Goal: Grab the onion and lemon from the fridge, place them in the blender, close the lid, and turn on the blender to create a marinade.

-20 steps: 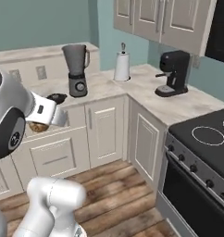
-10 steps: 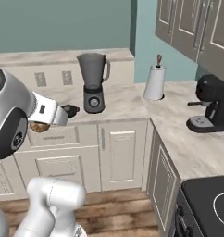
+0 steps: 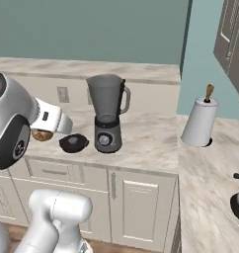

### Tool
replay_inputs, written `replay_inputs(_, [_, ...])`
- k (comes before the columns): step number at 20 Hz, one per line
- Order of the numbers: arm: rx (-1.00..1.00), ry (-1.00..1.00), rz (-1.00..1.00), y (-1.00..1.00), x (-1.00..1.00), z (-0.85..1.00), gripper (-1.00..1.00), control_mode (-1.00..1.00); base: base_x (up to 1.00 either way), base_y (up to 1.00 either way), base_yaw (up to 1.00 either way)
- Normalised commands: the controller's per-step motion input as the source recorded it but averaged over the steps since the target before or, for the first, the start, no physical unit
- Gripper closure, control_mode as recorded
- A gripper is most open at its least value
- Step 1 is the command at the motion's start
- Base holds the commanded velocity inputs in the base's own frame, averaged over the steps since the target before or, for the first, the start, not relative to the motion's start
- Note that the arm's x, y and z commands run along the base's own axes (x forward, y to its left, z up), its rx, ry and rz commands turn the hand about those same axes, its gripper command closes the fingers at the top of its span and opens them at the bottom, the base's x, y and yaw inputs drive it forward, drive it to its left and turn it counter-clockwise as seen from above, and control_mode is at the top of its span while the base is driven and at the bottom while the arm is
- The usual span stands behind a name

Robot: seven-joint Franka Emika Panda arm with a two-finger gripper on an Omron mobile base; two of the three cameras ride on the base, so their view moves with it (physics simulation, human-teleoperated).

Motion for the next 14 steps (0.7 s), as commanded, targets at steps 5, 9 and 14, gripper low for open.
replay_inputs(5, [0.0,0.0,0.0,0.0,0.0,0.0,1.0,1.0,0.58,-0.17,0.18])
replay_inputs(9, [-0.05,0.0,0.0,0.0,0.4,0.62,1.0,-1.0,0.09,0.0,0.01])
replay_inputs(14, [-0.02,0.05,0.0,-0.04,0.83,0.7,1.0,-1.0,0.0,0.0,0.0])
